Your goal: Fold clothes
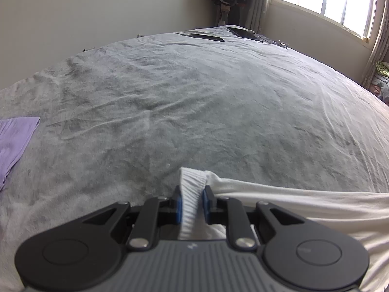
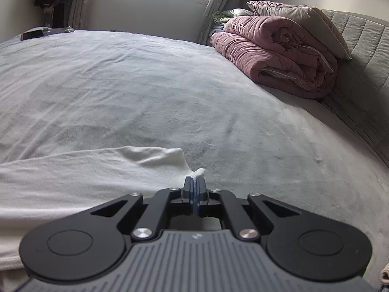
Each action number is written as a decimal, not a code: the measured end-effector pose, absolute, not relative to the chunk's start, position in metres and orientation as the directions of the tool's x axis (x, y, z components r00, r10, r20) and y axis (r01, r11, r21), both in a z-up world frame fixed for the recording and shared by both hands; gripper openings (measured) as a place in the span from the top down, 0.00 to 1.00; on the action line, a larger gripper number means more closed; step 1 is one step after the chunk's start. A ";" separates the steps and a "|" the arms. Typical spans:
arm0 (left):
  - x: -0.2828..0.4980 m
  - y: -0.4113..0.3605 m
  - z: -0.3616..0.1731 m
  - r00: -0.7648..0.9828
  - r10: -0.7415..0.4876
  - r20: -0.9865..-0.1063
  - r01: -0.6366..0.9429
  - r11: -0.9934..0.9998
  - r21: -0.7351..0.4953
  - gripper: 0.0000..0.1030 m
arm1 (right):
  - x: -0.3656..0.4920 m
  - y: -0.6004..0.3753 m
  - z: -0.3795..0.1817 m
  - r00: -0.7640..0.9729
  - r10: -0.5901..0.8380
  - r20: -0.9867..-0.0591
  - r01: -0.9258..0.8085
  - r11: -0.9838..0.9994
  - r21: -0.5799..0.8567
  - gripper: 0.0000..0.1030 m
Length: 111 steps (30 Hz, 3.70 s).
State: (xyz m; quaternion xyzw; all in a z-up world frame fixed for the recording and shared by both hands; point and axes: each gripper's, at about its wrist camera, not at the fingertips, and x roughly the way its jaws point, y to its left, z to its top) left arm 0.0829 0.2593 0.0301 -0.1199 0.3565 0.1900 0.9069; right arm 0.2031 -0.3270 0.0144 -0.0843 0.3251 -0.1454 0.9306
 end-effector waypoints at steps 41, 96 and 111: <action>0.083 0.265 0.029 0.666 0.249 -0.703 -0.453 0.884 -0.116 0.81 | 0.265 -0.301 0.011 0.813 -0.343 -0.470 0.128 0.894 -0.430 0.96; -0.007 0.336 0.049 0.749 0.003 -0.663 -0.405 0.793 -0.454 0.69 | 0.015 0.008 0.031 0.735 0.284 -0.616 -0.474 0.864 -0.167 0.76; -0.043 0.355 0.062 0.768 0.038 -0.639 -0.418 0.786 -0.455 0.69 | -0.102 0.135 0.049 0.469 0.640 -0.609 -0.883 0.334 -0.330 0.55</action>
